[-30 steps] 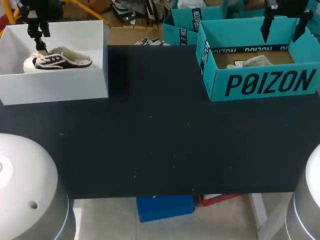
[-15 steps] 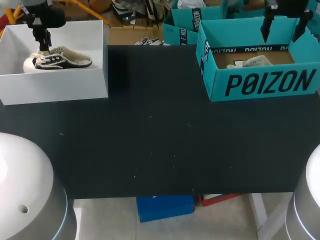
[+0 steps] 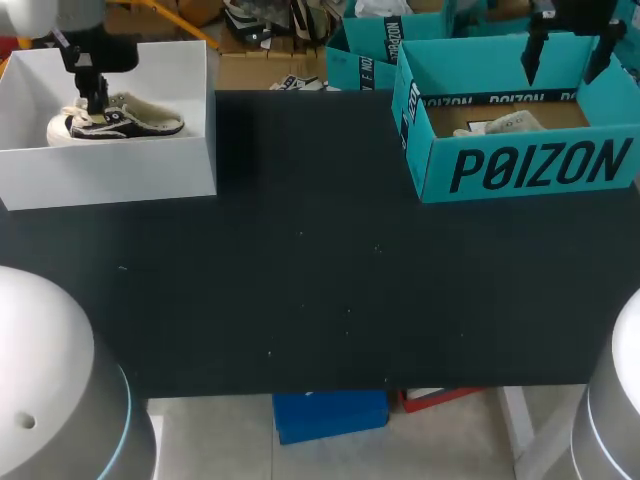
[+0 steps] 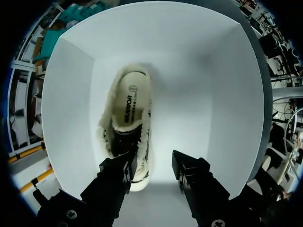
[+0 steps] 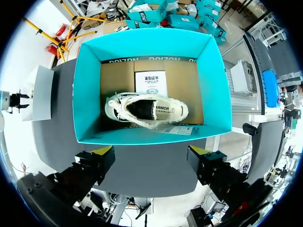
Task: Take the shoe out of the shoebox, open the shoe tongue, remove and reinsert the insole, then place the shoe into the shoebox
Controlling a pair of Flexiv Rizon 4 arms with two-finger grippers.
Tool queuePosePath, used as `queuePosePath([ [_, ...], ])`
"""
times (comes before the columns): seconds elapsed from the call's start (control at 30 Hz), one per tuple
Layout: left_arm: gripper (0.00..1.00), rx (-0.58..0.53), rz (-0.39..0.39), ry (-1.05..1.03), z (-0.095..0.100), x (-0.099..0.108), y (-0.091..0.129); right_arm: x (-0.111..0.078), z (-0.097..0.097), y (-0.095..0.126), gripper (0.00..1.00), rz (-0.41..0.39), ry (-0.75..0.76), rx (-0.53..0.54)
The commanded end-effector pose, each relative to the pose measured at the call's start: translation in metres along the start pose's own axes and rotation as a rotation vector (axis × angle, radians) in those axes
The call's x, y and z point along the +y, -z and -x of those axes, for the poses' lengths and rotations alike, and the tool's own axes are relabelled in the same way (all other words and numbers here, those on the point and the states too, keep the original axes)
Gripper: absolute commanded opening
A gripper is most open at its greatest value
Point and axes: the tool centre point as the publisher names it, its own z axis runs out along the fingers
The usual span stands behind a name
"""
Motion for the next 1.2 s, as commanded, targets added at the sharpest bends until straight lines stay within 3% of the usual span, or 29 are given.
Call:
queuePosePath([
  [0.03,0.45,0.015,0.001,-0.002,0.009,-0.003,-0.014,0.001,0.0,0.0,1.0,-0.001,0.0,-0.001],
  [1.0,0.39,0.037,0.026,-0.059,0.014,-0.025,-0.067,0.001,0.0,0.0,1.0,-0.001,0.0,-0.001],
  [1.13,0.35,0.038,0.031,-0.063,0.013,-0.027,-0.073,0.001,0.0,0.0,1.0,-0.001,0.0,-0.001],
  [1.2,0.29,0.035,0.036,-0.054,0.014,-0.028,-0.077,0.001,0.0,0.0,1.0,-0.001,0.0,-0.001],
])
